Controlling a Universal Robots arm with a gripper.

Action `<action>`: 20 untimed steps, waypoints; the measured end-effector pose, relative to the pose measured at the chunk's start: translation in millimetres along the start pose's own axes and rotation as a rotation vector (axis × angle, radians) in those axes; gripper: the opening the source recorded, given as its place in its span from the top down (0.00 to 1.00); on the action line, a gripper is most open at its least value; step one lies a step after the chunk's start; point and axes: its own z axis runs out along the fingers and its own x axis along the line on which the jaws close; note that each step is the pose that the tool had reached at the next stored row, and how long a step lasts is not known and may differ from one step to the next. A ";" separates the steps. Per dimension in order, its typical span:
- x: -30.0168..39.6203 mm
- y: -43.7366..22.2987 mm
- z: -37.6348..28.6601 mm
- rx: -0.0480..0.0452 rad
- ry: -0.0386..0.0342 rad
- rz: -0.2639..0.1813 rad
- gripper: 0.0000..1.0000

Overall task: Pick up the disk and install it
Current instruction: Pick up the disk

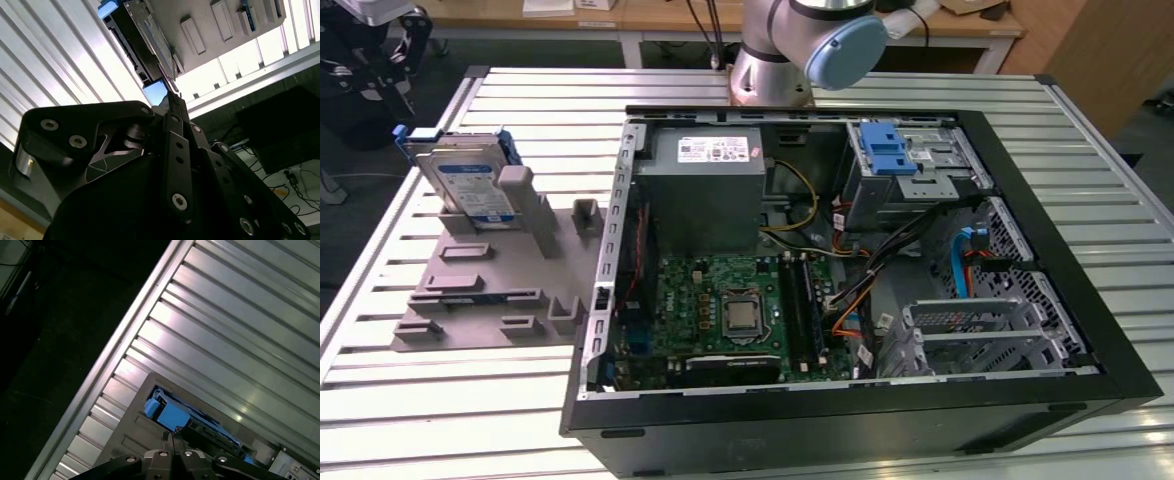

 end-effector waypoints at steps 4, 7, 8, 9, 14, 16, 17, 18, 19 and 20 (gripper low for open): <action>0.3 0.2 0.0 -0.0002 0.0006 -0.019 0.89; 0.5 0.2 0.0 -0.0003 0.0012 -0.033 0.89; 0.6 0.2 0.0 -0.0004 0.0014 -0.038 0.89; 0.6 0.2 0.0 -0.0004 0.0015 -0.043 0.89; 0.8 0.3 0.0 -0.0006 0.0024 -0.067 0.89; 0.9 0.3 0.0 -0.0007 0.0027 -0.076 0.89; 1.0 0.3 0.0 -0.0008 0.0030 -0.081 0.89; 1.0 0.3 0.0 -0.0008 0.0031 -0.086 0.89; 1.1 0.3 0.0 -0.0009 0.0033 -0.091 0.89; 1.1 0.3 0.0 -0.0009 0.0034 -0.096 0.89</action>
